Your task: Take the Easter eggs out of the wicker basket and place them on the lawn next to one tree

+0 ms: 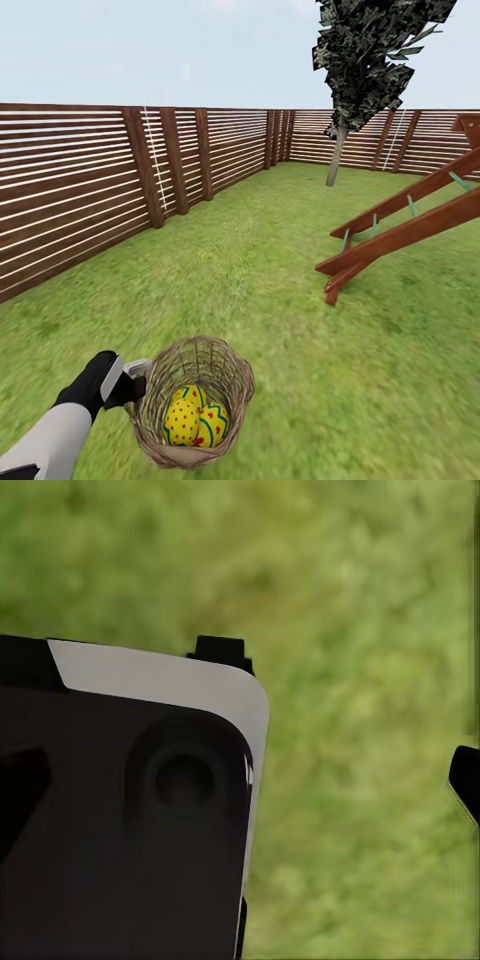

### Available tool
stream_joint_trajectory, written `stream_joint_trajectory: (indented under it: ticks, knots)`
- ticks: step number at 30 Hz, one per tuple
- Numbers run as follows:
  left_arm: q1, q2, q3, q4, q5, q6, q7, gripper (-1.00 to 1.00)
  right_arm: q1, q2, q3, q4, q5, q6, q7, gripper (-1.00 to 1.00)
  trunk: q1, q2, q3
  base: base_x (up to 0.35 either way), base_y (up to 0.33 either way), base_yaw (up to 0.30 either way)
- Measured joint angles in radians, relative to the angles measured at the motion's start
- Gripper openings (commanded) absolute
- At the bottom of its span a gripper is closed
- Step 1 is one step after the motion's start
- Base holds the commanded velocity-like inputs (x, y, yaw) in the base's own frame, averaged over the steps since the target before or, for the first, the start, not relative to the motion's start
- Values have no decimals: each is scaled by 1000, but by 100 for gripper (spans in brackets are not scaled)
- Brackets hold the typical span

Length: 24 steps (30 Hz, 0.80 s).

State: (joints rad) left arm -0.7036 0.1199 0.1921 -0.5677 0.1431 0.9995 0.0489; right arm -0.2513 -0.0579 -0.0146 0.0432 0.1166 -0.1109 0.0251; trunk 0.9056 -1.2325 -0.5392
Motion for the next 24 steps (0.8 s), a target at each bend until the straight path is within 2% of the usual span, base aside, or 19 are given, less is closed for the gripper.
stream_joint_trajectory:
  ticks: [24]
  knots:
    - [0,3,0,-2,0,0,0,-100,0,0,0,0,0,0,0,100,0,0,0,320,0,0]
